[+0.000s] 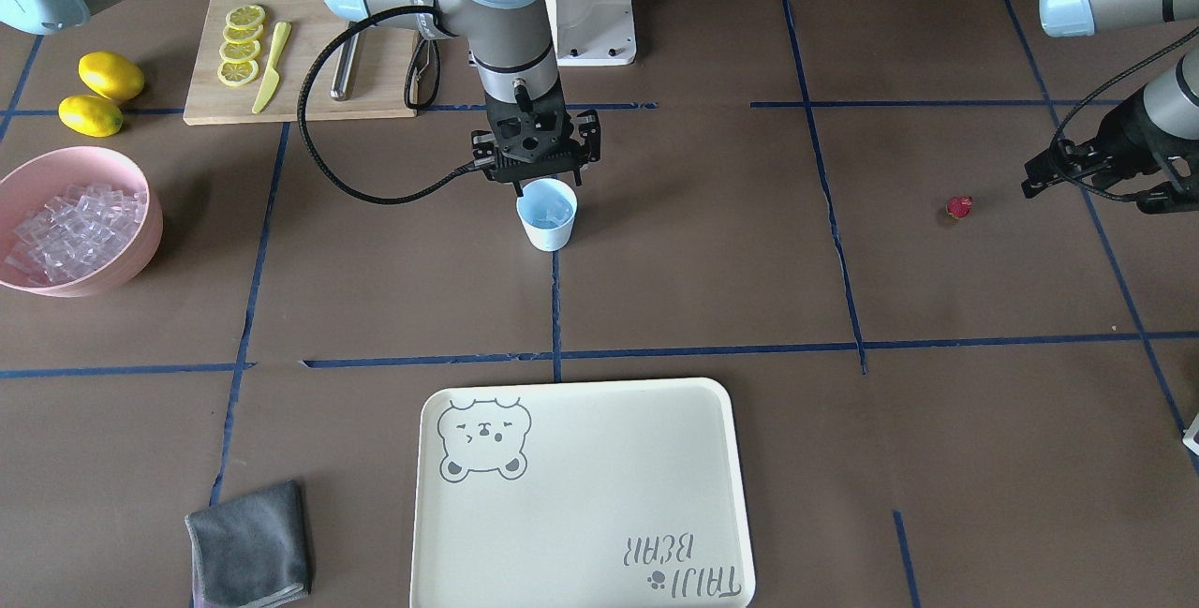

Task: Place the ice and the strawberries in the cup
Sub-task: 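Open the right gripper to release the ice cube into the cup, then raise the right gripper away from the cup while the left gripper grasps the strawberry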

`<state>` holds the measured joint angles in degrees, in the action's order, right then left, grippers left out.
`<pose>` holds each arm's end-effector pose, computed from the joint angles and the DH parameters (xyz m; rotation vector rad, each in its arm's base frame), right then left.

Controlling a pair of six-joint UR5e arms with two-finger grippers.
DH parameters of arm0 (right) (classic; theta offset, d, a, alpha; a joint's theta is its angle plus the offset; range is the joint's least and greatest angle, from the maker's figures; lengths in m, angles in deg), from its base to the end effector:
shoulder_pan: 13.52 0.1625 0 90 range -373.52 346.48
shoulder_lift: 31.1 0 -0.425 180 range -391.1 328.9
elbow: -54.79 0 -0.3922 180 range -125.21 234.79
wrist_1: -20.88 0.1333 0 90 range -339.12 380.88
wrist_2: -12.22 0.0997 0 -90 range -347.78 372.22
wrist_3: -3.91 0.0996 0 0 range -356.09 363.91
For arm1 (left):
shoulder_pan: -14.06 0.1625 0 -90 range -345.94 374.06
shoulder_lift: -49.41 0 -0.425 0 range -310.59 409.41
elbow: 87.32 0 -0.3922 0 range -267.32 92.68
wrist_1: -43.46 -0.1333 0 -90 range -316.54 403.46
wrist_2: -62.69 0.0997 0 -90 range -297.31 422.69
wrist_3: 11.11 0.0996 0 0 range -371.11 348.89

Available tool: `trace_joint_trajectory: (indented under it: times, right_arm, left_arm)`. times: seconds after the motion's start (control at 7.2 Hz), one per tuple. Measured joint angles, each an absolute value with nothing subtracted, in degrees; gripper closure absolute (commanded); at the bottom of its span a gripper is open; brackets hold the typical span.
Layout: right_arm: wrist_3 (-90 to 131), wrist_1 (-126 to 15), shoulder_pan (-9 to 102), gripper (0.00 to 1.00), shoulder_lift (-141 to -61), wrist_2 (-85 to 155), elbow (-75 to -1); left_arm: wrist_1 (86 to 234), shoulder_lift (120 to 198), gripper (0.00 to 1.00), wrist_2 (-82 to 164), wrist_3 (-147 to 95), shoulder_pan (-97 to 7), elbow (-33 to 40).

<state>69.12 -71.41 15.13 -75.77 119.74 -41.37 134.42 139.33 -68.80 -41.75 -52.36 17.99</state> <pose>-0.5503 -0.4184 0.1410 0.1269 -0.8893 -0.0685 0.1361 -0.4800 0.5283 -0.0873 0.7629 -0.0148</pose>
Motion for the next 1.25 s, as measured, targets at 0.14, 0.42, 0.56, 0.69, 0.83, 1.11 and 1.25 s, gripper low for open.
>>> trace_joint_trajectory:
  times: [0.14, 0.42, 0.56, 0.69, 0.83, 1.11, 1.25]
  right_arm:
    - [69.1, -71.5, 15.1, 0.00, -75.8, 119.8, -41.7]
    - [68.7, -74.1, 16.5, 0.00, -76.7, 120.5, -44.5]
    - [67.2, -77.4, 17.9, 0.00, -78.1, 121.3, -47.9]
    - [64.6, -79.8, 19.9, 0.00, -80.3, 122.6, -51.3]
    - [61.8, -80.9, 22.2, 0.00, -82.4, 124.2, -53.3]
    - [57.3, -81.4, 25.9, 0.00, -85.1, 126.3, -54.6]
    - [56.3, -81.4, 26.8, 0.00, -86.0, 126.7, -55.2]
  left_arm:
    - [134.4, 139.3, 0.00, -68.8, -41.8, -52.2, 18.0]
    - [135.0, 139.3, 0.00, -68.0, -43.4, -51.0, 18.1]
    - [137.3, 138.5, 0.00, -66.4, -45.8, -49.1, 18.3]
    - [141.9, 136.7, 0.00, -64.6, -49.5, -46.4, 18.1]
    - [147.0, 135.0, 0.00, -63.1, -53.7, -43.6, 17.7]
    - [153.2, 134.0, 0.00, -60.4, -59.6, -39.4, 16.1]
    - [154.6, 134.4, 0.00, -59.5, -60.6, -38.4, 14.8]
